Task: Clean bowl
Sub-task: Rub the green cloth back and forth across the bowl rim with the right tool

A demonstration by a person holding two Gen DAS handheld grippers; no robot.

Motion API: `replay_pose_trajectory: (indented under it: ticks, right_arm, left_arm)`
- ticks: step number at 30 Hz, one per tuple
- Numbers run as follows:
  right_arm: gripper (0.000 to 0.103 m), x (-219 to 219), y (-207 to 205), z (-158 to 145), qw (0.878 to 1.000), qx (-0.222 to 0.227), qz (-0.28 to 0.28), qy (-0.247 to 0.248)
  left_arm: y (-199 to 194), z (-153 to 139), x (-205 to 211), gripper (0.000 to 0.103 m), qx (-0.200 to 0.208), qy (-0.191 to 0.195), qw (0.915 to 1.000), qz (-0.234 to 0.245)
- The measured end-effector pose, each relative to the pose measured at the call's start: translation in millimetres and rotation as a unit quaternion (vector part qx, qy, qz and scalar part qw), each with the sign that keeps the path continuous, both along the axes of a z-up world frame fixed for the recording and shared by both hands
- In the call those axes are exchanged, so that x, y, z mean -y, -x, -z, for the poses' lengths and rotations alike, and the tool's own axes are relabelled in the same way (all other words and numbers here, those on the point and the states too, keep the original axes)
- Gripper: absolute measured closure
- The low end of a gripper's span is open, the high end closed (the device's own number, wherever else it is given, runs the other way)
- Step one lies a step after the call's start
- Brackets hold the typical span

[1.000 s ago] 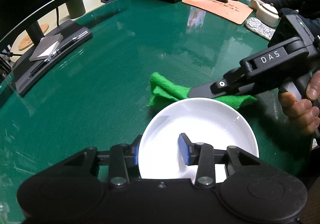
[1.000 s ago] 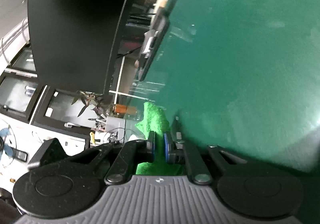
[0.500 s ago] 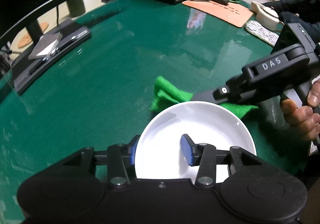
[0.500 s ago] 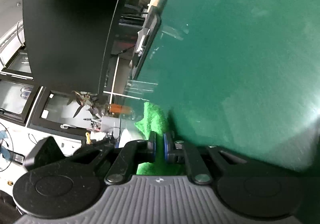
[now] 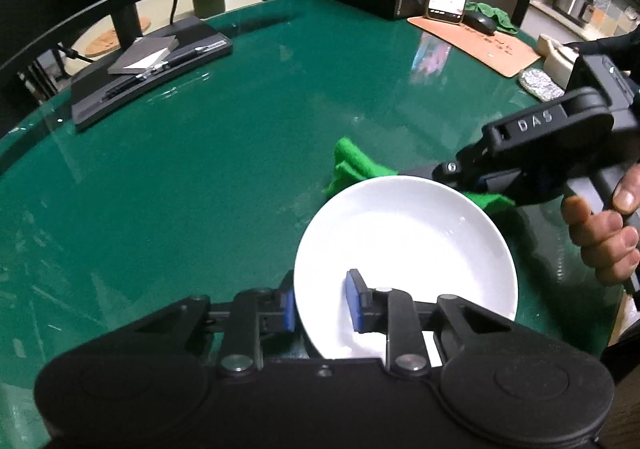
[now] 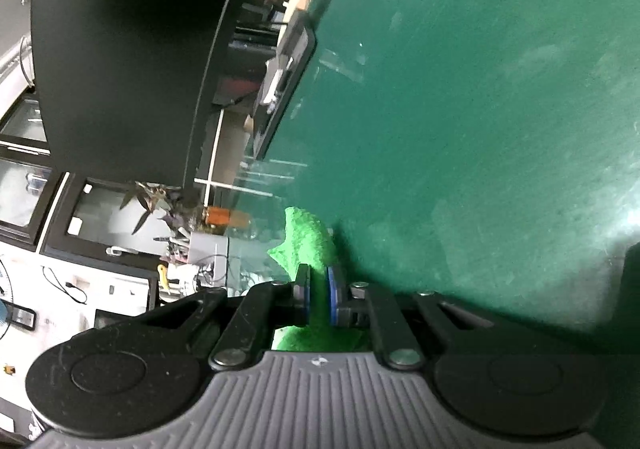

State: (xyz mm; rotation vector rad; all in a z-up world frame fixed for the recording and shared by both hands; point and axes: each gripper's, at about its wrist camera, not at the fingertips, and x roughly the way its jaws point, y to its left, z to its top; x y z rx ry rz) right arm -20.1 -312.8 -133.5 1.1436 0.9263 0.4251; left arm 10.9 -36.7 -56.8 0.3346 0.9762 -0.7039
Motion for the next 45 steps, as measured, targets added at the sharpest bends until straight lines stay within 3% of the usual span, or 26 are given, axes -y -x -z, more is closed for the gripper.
replay_pose_trajectory:
  ticks: [10, 17, 26, 34, 41, 45]
  right_arm:
    - [0.093, 10.1, 39.8, 4.2, 0.999, -0.034, -0.004, -0.034]
    - [0.092, -9.1, 2.8, 0.9, 0.999, 0.0, 0.01, -0.034]
    - [0.092, 10.0, 36.8, -1.9, 0.999, -0.019, -0.014, -0.045]
    - [0.092, -13.0, 0.8, 4.9, 0.999, -0.007, -0.009, -0.038]
    - [0.092, 7.6, 42.9, -1.5, 0.999, -0.023, -0.019, -0.044]
    - [0.092, 5.1, 33.5, 6.9, 0.998, -0.027, -0.005, -0.048]
  left_arm:
    - [-7.3, 1.6, 3.5, 0.071, 0.001, 0.001, 0.9994, 0.036]
    - [-7.3, 1.5, 4.8, 0.07, 0.0, -0.004, 0.9992, 0.04]
    - [-5.1, 2.1, 5.1, 0.067, 0.001, -0.002, 0.9985, 0.055]
    - [-5.0, 1.5, 6.9, 0.065, -0.002, -0.005, 0.9979, 0.065]
    - [-3.4, 2.1, 9.1, 0.064, 0.004, -0.006, 0.9968, 0.08]
    - [-3.9, 1.8, 10.6, 0.064, 0.001, -0.009, 0.9968, 0.08]
